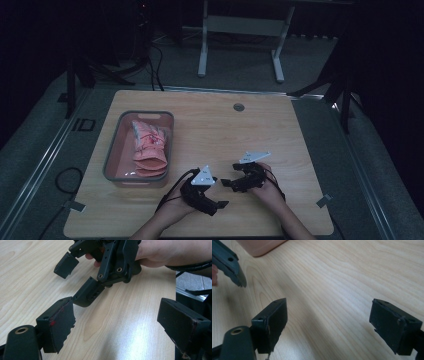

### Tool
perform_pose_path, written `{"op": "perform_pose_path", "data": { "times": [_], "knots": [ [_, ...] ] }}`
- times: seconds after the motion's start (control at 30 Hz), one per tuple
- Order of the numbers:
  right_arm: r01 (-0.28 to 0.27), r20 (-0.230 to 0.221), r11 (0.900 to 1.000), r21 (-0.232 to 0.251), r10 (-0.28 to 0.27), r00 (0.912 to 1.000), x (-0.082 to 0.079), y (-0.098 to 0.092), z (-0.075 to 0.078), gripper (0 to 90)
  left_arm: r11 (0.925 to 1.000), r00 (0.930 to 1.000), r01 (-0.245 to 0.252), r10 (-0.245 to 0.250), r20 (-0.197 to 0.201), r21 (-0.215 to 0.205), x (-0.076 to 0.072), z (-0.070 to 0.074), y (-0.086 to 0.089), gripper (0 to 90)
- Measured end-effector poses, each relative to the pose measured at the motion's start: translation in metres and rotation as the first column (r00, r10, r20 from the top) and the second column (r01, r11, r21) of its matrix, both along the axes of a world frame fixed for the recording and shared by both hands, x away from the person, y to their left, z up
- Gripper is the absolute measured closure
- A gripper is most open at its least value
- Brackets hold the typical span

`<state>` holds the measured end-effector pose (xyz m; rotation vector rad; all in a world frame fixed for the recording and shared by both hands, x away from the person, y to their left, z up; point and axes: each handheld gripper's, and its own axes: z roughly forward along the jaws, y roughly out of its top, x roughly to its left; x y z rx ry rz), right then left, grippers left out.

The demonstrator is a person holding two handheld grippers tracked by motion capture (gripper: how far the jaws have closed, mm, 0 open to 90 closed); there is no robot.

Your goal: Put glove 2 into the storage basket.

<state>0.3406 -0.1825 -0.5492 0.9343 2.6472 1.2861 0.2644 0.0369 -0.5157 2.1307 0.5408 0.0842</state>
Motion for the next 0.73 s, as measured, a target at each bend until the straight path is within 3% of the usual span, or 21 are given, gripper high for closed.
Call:
{"op": "perform_pose_path", "data": {
  "times": [0.33,0.73],
  "knots": [
    [-0.003,0.021,1.0,0.028,0.003,0.9998,-0.006,-0.008,-0.003,14.5,0.9999,0.9998,0.01,-0.01,-0.018,-0.009,-0.002,-0.016,-0.004,14.4],
    [0.014,0.03,0.999,0.045,-0.016,0.9994,-0.008,-0.019,-0.005,14.5,0.9988,0.999,0.031,-0.033,-0.03,-0.039,-0.003,-0.021,-0.004,14.5]
  ]
}}
